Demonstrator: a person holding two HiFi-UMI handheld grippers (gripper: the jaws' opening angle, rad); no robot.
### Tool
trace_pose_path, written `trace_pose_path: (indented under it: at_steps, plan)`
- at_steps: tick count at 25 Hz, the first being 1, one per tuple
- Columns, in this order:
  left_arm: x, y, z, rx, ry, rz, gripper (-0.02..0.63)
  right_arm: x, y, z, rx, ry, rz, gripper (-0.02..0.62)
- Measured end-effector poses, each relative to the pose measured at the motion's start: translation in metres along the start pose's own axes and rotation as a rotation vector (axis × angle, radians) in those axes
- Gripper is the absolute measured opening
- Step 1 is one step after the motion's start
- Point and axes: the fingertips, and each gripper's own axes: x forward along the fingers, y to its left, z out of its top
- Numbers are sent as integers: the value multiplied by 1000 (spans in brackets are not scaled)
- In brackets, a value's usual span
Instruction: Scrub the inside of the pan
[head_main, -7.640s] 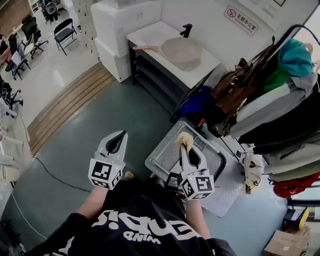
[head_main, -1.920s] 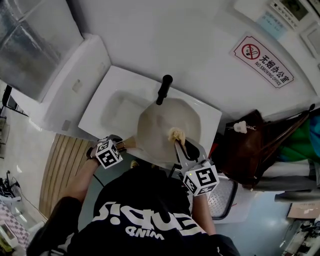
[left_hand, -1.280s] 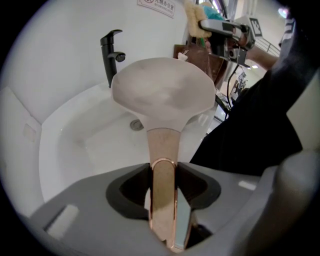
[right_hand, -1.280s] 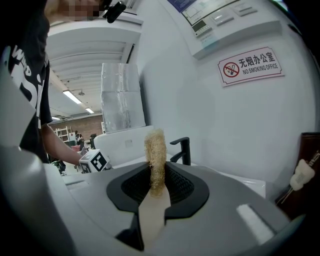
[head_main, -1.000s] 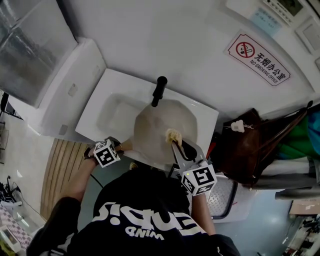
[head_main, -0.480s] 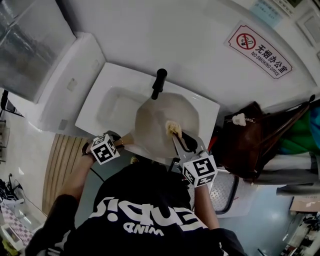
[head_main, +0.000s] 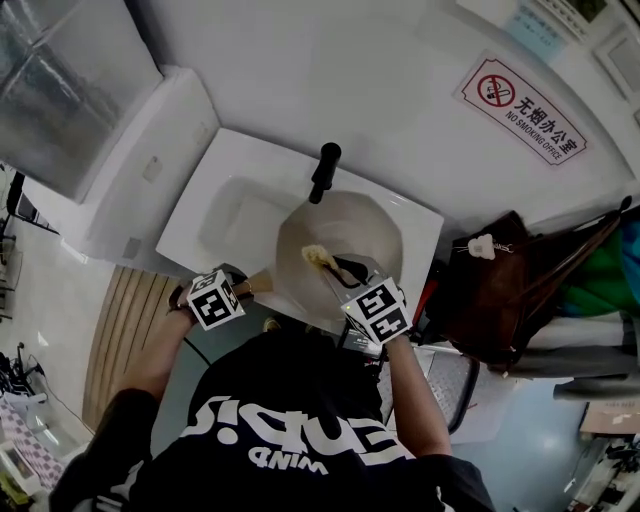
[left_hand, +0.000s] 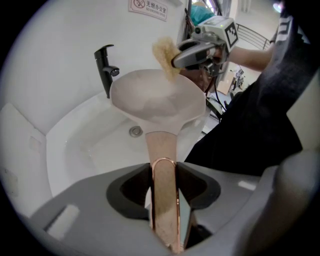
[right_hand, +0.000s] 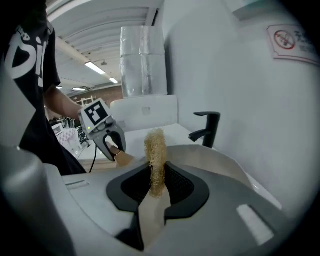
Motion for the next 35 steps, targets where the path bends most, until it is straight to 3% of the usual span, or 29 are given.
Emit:
trace_pose_path:
  at_steps: [4, 9, 19, 26, 35]
  plan:
    - [-1, -1, 1, -4, 1, 2, 156, 46, 15, -18, -110, 146, 89, 78]
    - [-1, -4, 4, -6, -1, 1, 156, 82, 24, -41, -215, 294, 129, 77]
    - [-1, -6, 2, -6, 13, -3, 156, 114, 20, -46, -258, 364, 130, 77]
    - [0, -5, 3, -9, 8, -7, 156, 125, 2, -40, -229, 370, 108, 77]
    - [-2, -7, 6, -14, -8, -8, 156, 138, -52, -35, -75, 383, 2, 77]
